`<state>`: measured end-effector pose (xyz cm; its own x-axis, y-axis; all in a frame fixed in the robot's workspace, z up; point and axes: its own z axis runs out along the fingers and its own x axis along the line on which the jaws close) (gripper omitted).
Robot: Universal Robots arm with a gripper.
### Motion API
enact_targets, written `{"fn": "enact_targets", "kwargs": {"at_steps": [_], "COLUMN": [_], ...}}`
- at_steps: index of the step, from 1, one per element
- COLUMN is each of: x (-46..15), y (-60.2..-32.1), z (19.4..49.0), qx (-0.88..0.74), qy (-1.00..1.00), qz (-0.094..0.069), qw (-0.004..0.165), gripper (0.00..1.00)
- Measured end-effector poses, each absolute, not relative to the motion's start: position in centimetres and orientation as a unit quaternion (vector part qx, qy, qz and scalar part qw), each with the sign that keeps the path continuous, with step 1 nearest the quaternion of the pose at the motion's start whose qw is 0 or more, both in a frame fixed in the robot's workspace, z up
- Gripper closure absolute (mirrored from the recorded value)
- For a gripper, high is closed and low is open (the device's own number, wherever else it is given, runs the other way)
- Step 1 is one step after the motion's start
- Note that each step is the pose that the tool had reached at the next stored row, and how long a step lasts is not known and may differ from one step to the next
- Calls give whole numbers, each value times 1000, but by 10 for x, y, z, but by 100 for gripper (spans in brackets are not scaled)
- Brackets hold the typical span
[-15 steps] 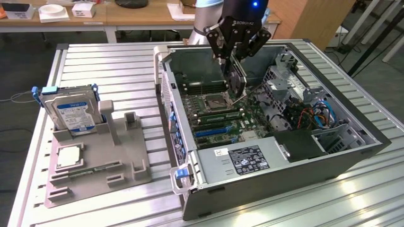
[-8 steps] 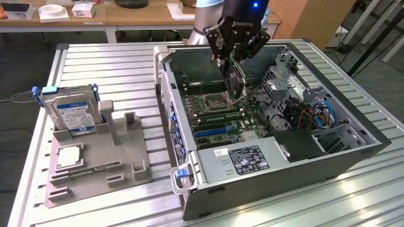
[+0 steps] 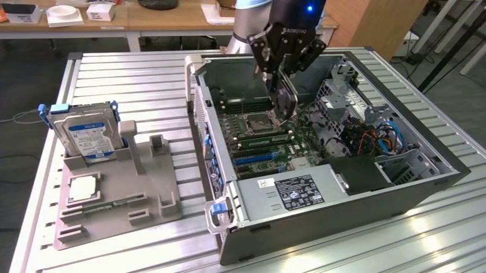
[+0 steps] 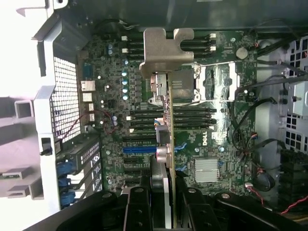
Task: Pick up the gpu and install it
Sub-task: 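Pick up the gpu and move the gpu toward the slot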
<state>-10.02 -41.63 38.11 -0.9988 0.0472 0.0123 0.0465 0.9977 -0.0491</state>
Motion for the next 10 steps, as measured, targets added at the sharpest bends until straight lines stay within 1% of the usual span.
{"fn": "enact_targets", "kwargs": {"at_steps": [10], "x": [-100], "y": [-416], "z": [378], "qx": [17], "qy": [-1000], "qz": [25], "qw": [6], "gripper": [71]}}
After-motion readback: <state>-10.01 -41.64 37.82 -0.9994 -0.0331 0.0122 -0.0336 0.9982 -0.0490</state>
